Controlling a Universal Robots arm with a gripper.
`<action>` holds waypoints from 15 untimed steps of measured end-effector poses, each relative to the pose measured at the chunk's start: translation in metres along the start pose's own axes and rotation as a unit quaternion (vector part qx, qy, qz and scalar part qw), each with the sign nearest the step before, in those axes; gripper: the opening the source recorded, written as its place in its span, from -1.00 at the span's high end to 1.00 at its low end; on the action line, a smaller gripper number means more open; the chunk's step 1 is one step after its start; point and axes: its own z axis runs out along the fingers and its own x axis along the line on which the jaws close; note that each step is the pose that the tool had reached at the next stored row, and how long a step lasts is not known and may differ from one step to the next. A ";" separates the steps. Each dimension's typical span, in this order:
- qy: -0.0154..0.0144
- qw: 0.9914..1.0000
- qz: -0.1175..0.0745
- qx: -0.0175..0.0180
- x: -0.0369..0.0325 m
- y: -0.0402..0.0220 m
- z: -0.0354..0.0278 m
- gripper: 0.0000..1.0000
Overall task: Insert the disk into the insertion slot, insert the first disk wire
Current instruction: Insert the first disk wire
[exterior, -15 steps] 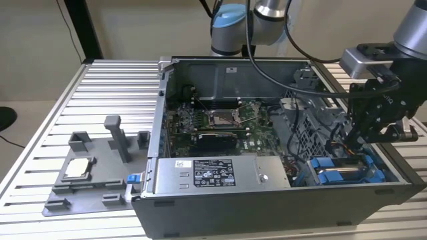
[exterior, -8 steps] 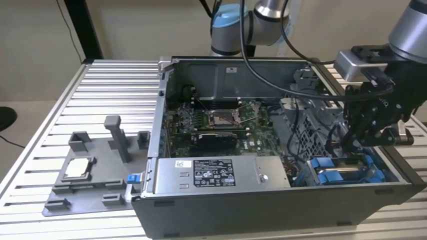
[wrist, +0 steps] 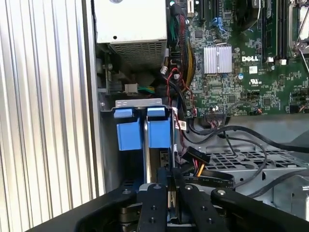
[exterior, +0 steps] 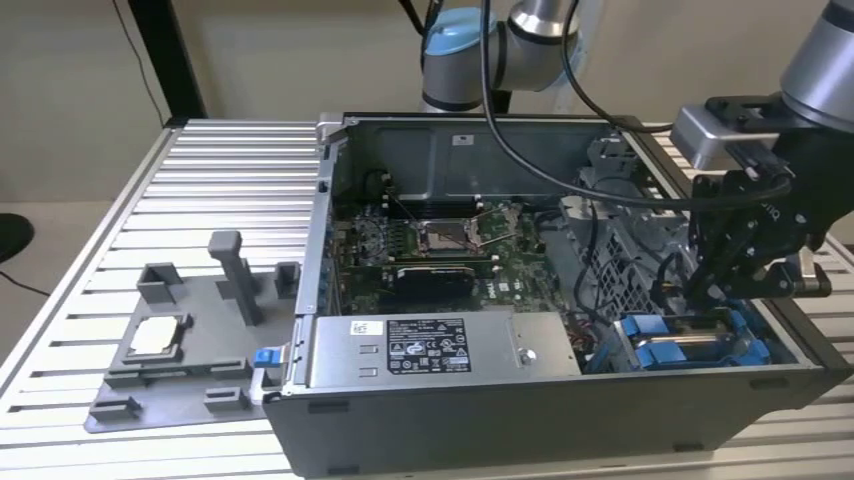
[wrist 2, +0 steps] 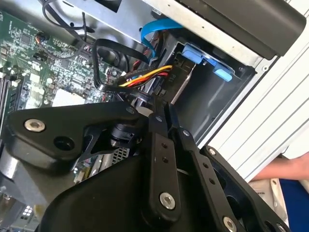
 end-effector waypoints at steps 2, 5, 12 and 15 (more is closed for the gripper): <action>0.000 1.000 0.000 0.000 0.0000 0.0000 0.0000 1.00; 0.000 1.000 0.000 0.000 0.0001 0.0000 0.0002 1.00; 0.000 1.000 0.000 0.000 0.0000 0.0000 0.0028 1.00; 0.000 1.000 -0.001 0.001 0.0000 0.0000 0.0039 1.00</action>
